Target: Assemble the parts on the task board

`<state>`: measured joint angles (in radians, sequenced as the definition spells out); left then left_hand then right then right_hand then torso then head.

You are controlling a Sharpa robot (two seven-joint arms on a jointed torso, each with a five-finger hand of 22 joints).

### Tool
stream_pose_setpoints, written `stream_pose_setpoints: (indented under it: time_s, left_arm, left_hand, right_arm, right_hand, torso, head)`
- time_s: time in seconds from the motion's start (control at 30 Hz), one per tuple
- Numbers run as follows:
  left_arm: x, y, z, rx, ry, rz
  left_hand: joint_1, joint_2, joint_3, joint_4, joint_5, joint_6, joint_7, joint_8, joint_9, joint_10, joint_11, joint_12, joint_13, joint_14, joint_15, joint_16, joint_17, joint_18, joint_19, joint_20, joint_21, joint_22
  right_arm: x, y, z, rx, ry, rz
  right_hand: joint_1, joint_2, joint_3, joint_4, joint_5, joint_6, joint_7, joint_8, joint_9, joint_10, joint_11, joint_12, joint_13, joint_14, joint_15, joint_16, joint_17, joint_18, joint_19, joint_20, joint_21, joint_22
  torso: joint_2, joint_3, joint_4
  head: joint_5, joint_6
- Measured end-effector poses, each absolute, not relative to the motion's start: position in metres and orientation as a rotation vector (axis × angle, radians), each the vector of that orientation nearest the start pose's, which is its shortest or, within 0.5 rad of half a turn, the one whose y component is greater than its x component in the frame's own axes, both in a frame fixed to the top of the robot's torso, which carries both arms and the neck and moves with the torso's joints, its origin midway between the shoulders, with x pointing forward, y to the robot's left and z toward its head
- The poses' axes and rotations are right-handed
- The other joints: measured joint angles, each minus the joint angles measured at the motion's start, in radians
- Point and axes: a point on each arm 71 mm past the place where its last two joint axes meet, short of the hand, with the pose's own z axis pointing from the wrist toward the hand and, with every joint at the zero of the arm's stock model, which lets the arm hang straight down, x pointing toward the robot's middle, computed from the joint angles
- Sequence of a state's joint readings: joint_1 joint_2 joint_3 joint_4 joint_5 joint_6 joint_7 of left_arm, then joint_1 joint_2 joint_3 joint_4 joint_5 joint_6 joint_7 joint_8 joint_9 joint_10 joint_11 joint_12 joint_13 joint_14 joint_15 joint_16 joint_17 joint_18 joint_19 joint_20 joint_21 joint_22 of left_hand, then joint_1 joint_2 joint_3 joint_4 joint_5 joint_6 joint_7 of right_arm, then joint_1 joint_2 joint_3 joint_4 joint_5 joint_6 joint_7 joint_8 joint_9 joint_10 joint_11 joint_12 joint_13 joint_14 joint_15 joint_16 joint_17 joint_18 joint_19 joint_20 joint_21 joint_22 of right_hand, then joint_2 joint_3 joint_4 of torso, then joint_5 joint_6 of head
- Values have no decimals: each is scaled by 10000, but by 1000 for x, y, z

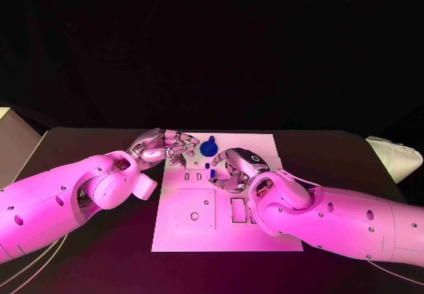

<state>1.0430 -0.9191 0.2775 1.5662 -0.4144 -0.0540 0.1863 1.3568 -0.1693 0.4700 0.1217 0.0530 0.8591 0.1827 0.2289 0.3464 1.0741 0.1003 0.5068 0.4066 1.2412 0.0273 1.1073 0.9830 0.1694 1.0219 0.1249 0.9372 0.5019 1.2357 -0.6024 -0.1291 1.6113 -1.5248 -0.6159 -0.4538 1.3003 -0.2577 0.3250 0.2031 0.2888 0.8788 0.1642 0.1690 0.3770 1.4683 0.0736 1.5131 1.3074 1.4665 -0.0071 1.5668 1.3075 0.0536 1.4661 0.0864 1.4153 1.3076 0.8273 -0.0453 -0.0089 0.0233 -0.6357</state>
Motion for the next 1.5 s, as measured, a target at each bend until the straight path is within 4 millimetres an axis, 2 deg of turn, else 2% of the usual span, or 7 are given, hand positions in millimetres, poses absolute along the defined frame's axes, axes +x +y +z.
stream_pose_setpoints:
  time_s: [0.13,0.23,0.33,0.53,0.77,1.03,1.5]
  left_arm:
    - [486,225,-142,-7473,16236,-15589]
    - [487,225,-144,-7516,16389,-15287]
    - [489,224,-147,-7554,16612,-14889]
    - [494,223,-153,-7403,17325,-13682]
    - [507,209,-152,-6674,18543,-11945]
    - [530,189,-143,-4777,20191,-9216]
    - [557,158,-142,-2239,21964,-5880]
  left_hand:
    - [-201,15,-251,251,0,-27,-50,843,457,-417,-75,2546,1666,856,-26,1543,1488,0,100,-42,685,480]
    - [-427,122,-391,671,0,-211,-228,1970,1098,-722,-190,4634,3117,1473,-131,2486,2478,-1,770,-112,1729,1794]
    - [-753,169,-518,1141,0,-339,-355,2779,1562,217,-324,6115,4597,1995,-236,3082,3149,-163,1451,-214,2595,3055]
    - [-1794,186,-998,1705,0,-373,-637,3854,2234,1842,-588,7833,6733,2260,-440,3930,3253,-547,2657,-427,3904,5175]
    - [-2156,315,-1199,1718,0,-332,-812,4234,2523,2380,-752,8292,7458,2239,-560,4210,3252,-703,3114,-569,4393,6073]
    - [-2019,317,-1108,1694,0,-464,-794,4234,2531,2122,-716,8029,7039,2222,-576,4104,3252,-704,3056,-626,4326,5870]
    - [-2321,438,-1109,1694,0,-463,-793,4234,2599,2272,-717,8171,7332,2221,-576,4250,3250,-702,3112,-569,4436,6237]
  right_arm:
    - [451,-86,-165,92,14699,7354]
    - [452,-95,-157,188,14401,7689]
    - [455,-108,-148,325,14120,8088]
    - [464,-136,-135,922,13712,8888]
    - [483,-180,-120,2195,13395,8974]
    - [496,-217,-118,3526,13444,8768]
    - [503,-230,-121,4214,13685,8778]
  right_hand:
    - [76,76,-305,129,-27,0,0,0,-10,0,0,0,0,0,0,0,0,0,0,0,0,0]
    - [149,149,-445,229,-42,0,0,0,-10,0,0,-55,-1,0,0,0,0,0,0,0,-129,-1]
    - [411,411,-436,228,105,0,0,0,-10,0,0,-154,-1,0,0,0,0,0,0,0,-274,-1]
    - [421,420,-344,246,248,51,-13,0,-10,0,0,-208,-1,0,0,0,0,0,0,0,-274,-2]
    - [473,473,-276,314,446,101,-25,0,0,0,-1,-208,-1,1,0,0,0,-1,0,0,-274,-1]
    - [471,471,-221,369,889,101,-26,50,0,0,-1,-236,-1,1,-1,0,0,-1,0,0,-348,5]
    - [464,349,-167,485,1377,102,-26,50,-1,0,-1,-348,7,1,-1,0,0,-1,-1,-1,-574,3]
  torso:
    - [-34,6,-6]
    - [-82,25,-16]
    - [-156,51,-23]
    - [-334,147,-32]
    - [-546,277,-62]
    - [-738,379,-147]
    - [-822,492,-198]
  head:
    - [24,46]
    - [43,72]
    - [71,77]
    - [180,41]
    - [254,5]
    - [305,-99]
    - [372,-198]
